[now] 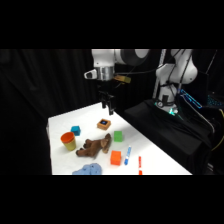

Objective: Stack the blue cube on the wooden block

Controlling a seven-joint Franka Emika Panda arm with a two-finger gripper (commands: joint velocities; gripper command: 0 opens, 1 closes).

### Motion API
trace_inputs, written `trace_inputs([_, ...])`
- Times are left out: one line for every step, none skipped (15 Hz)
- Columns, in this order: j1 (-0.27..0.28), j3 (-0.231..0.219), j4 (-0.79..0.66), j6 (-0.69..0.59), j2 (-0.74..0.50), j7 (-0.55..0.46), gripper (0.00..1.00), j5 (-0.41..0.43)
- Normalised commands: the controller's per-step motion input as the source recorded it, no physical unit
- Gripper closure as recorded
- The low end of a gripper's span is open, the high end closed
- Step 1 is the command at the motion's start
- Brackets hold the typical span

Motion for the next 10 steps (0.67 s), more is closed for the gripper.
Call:
trace_inputs([-0.078,-0.048,0.4,0.06,0.32,0.07,0.0,-0.089])
trace_inputs([-0.074,-0.047,0.43,0.1,0.36,0.13,0.0,-0.162])
trace_inputs([-0.067,-0.045,0.45,0.09,0.38,0.12,0.0,-0.15])
trace_inputs([-0.069,-0.05,0.49,0.1,0.44,0.12,0.0,-0.137])
trace_inputs([-0.068,-0.05,0.5,0.09,0.46,0.12,0.0,-0.129])
trace_inputs([-0.066,-0.052,0.51,0.08,0.47,0.13,0.0,-0.134])
trace_inputs([-0.07,-0.052,0.53,0.06,0.48,0.11,0.0,-0.105])
trace_inputs([-0.068,-0.051,0.52,0.06,0.47,0.11,0.0,-0.097])
trace_inputs([-0.07,-0.058,0.52,0.06,0.47,0.13,0.0,-0.102])
trace_inputs([-0.071,-0.053,0.51,0.04,0.45,0.11,0.0,-0.087])
